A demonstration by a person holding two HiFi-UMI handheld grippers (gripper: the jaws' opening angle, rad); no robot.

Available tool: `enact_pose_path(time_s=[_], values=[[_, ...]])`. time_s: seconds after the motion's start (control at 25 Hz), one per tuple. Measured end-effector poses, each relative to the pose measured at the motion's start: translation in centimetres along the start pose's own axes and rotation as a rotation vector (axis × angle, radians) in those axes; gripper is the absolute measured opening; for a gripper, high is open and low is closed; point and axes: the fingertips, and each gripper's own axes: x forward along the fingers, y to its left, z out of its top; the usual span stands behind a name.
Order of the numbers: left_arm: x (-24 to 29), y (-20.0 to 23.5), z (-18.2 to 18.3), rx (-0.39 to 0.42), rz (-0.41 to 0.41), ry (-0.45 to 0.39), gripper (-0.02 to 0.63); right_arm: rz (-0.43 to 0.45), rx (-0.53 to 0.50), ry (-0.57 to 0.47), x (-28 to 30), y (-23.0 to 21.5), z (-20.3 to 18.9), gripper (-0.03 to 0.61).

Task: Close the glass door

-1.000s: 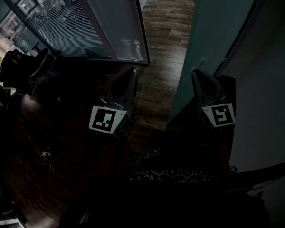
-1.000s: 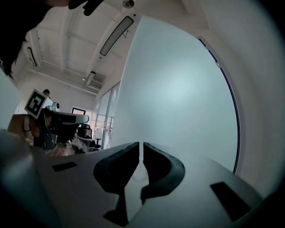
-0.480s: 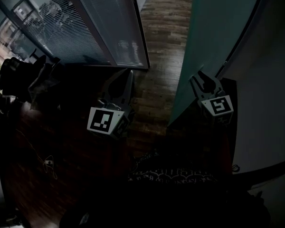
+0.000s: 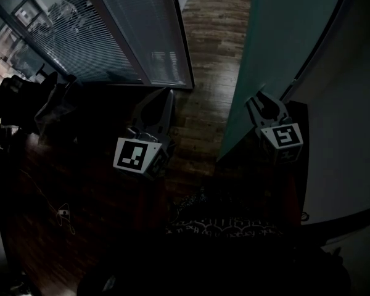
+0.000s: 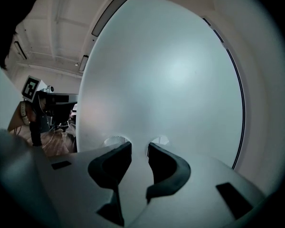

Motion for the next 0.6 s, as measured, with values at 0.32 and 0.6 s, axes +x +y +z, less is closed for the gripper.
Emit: enact_pose_path(time_s=[0.32, 0.6], values=[[0.5, 2.1, -0.4, -0.005, -0.003, 0.000, 0.002, -0.059, 0.016, 0.007, 2.6, 0.4, 0.5, 0.110], [0.1, 5.2, -0.5, -0.002, 0.010, -0.008, 0.002, -0.090, 0.036, 0.011, 5.3, 0.9, 0.7, 0.110]])
